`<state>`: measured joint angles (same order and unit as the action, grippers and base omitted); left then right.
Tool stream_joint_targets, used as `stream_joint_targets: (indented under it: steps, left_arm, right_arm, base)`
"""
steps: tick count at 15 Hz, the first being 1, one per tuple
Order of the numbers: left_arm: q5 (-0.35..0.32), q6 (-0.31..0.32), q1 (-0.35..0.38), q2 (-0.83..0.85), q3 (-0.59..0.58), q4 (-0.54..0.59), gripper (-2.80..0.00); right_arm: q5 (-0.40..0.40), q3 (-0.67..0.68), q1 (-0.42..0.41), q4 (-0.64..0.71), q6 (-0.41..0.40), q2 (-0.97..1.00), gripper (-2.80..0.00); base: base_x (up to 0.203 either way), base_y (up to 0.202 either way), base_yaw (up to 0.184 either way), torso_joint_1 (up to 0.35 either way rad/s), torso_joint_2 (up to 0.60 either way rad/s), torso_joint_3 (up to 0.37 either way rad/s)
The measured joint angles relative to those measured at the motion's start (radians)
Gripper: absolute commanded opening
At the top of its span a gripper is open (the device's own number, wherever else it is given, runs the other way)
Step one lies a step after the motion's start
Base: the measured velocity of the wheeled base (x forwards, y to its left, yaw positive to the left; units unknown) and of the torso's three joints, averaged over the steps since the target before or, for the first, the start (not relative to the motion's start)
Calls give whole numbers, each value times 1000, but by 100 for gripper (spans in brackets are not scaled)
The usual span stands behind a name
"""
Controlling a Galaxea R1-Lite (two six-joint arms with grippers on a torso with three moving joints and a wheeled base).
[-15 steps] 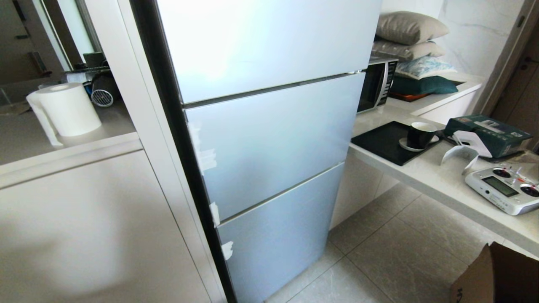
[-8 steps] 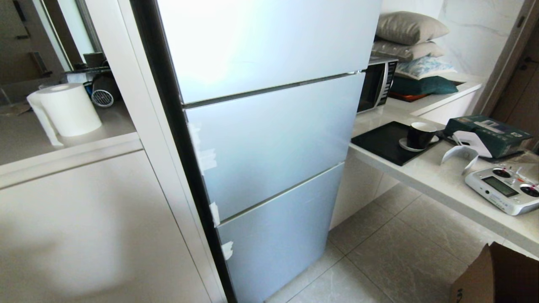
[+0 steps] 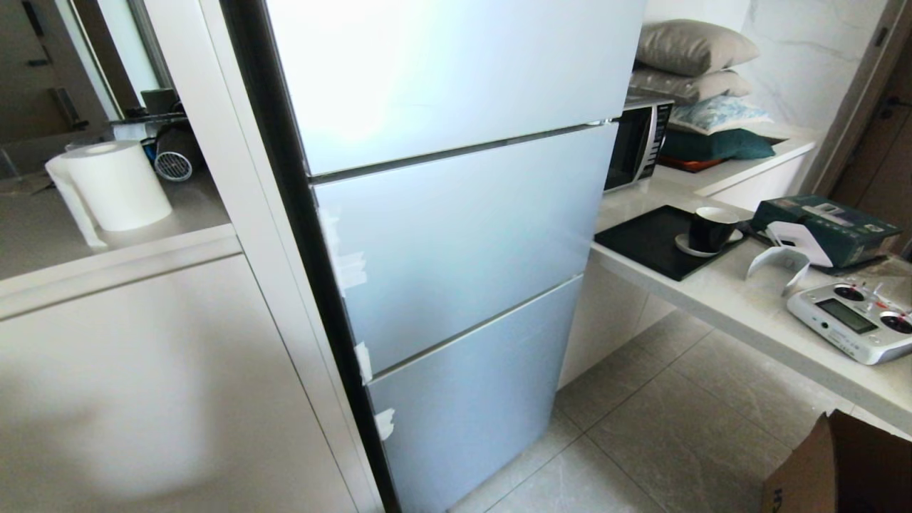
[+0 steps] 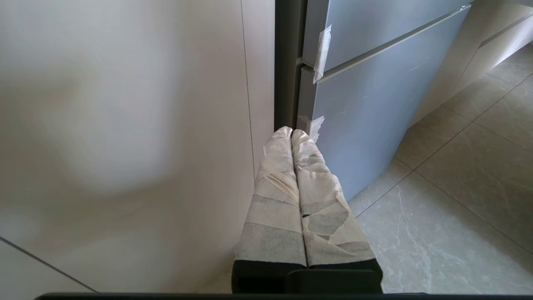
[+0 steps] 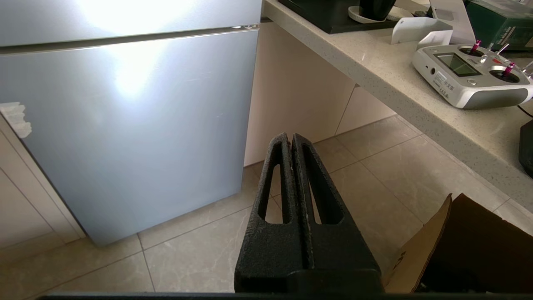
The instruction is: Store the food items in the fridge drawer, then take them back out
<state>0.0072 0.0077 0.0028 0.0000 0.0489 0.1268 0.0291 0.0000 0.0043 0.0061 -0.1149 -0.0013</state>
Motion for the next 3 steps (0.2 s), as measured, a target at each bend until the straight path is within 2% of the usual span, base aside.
stream_joint_targets:
  steps: [3]
  left_arm:
    - [0, 0, 0, 0, 0, 0, -280]
  right_arm:
    - [2, 0, 0, -1, 18, 0, -280]
  base:
    - [0, 0, 0, 0, 0, 0]
